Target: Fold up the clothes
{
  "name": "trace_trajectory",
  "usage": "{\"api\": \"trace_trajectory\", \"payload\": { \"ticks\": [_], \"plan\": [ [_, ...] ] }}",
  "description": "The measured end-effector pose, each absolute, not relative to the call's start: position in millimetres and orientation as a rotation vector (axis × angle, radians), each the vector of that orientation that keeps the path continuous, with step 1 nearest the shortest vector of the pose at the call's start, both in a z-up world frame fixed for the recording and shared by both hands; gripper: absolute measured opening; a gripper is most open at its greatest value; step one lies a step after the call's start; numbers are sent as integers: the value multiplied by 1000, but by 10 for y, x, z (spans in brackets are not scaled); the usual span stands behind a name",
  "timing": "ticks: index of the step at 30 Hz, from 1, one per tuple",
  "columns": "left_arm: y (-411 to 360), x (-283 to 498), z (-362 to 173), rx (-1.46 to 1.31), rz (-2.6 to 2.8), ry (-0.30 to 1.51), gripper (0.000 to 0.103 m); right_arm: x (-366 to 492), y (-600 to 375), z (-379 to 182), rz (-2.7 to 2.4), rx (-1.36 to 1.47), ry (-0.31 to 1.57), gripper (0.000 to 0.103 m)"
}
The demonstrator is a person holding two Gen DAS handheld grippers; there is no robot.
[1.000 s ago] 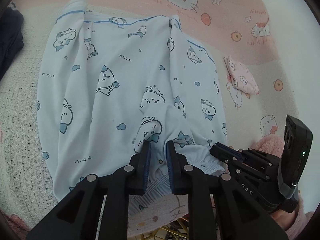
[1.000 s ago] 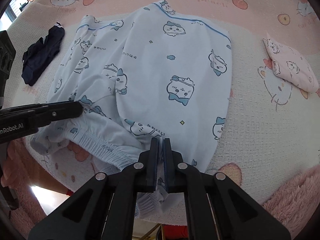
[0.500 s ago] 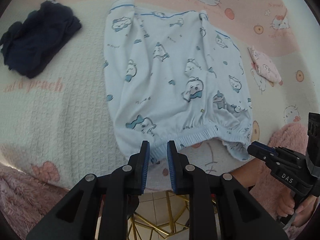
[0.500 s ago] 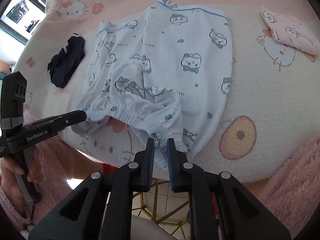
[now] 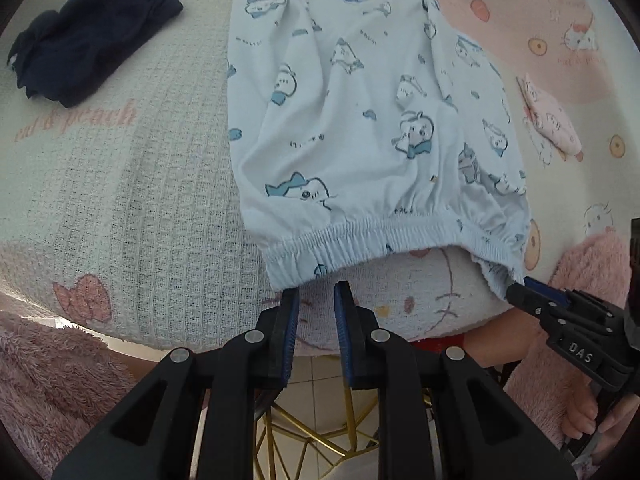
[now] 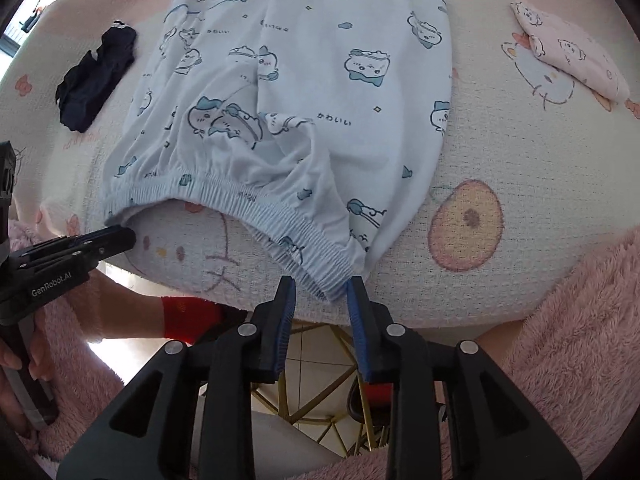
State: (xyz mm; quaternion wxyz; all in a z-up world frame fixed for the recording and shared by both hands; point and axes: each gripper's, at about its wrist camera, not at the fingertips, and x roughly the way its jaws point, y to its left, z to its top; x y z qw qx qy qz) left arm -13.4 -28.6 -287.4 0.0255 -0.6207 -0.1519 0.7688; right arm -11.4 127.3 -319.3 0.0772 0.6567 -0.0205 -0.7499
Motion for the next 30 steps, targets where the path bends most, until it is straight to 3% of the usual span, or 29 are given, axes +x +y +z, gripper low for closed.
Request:
{"api": "trace_trajectory", "payload": {
  "ticks": [6, 12, 16, 24, 30],
  "plan": [
    [-418, -145, -2793, -1854, 2469, -520, 19, -156, 1461, -3305, -2286, 2069, -91, 27],
    [-416, -201, -2752, -1791, 2549, -477, 19, -186, 1592, -3175, -2385, 1985, -110, 27],
    [-482, -298, -2737, -1690, 2536, -594, 19, -299, 1578, -3138, -2412, 1869, -157, 27],
    [-414, -292, -2876, -1830, 2485, -519, 19, -263, 1592, -3223, -2372, 1949, -114, 27],
    [-498, -183, -2883, -1831, 2429, -665, 20, -155, 1616, -3280, -2267, 2002, -154, 29]
  ]
}}
